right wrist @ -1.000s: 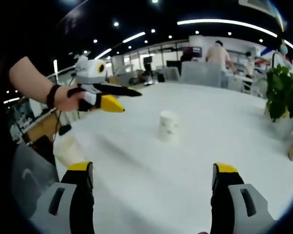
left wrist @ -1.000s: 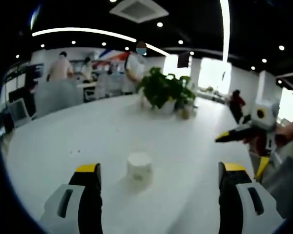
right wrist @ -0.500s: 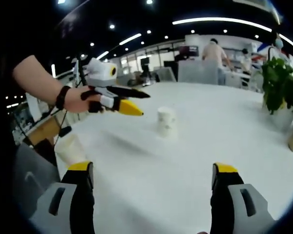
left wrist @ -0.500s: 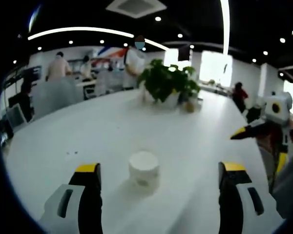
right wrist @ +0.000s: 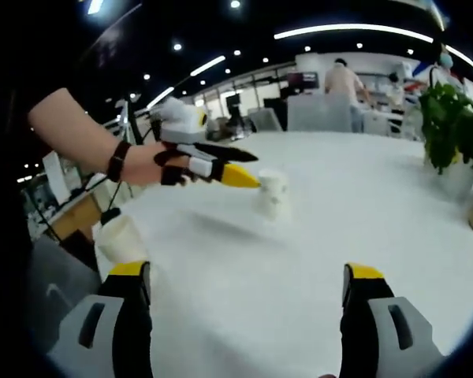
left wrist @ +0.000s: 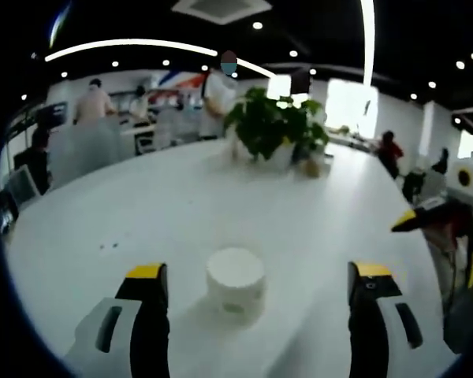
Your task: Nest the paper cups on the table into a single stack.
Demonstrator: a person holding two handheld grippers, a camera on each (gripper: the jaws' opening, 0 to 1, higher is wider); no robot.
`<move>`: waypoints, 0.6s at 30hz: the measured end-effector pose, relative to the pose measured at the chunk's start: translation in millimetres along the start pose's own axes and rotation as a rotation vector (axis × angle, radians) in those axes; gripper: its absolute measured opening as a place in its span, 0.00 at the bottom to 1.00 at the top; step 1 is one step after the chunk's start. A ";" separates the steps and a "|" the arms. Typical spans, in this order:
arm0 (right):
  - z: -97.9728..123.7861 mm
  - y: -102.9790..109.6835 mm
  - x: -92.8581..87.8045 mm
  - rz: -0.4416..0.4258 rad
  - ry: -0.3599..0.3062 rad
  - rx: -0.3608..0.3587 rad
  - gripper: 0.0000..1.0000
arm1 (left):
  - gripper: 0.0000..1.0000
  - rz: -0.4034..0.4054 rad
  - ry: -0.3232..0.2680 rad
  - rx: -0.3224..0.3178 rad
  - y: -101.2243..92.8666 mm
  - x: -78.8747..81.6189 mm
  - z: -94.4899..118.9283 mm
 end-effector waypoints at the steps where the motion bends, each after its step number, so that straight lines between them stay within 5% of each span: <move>1: 0.7 -0.3 0.7 -0.006 -0.003 -0.001 1.00 | 0.92 -0.005 0.008 0.004 0.5 -1.6 -2.4; 18: 2.9 0.8 3.4 -0.035 -0.036 0.017 1.00 | 0.81 -0.004 0.050 0.012 6.9 -9.4 -22.2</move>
Point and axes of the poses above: the point that each gripper's makers call its tool centre point, and the gripper's own axes: z roughly backward along the fingers, y roughly to its left, x roughly out of its top, the point moved 3 cm from there along z, roughly backward along the fingers, and after that the axes turned 15 degrees about z, right-handed, at the moved point
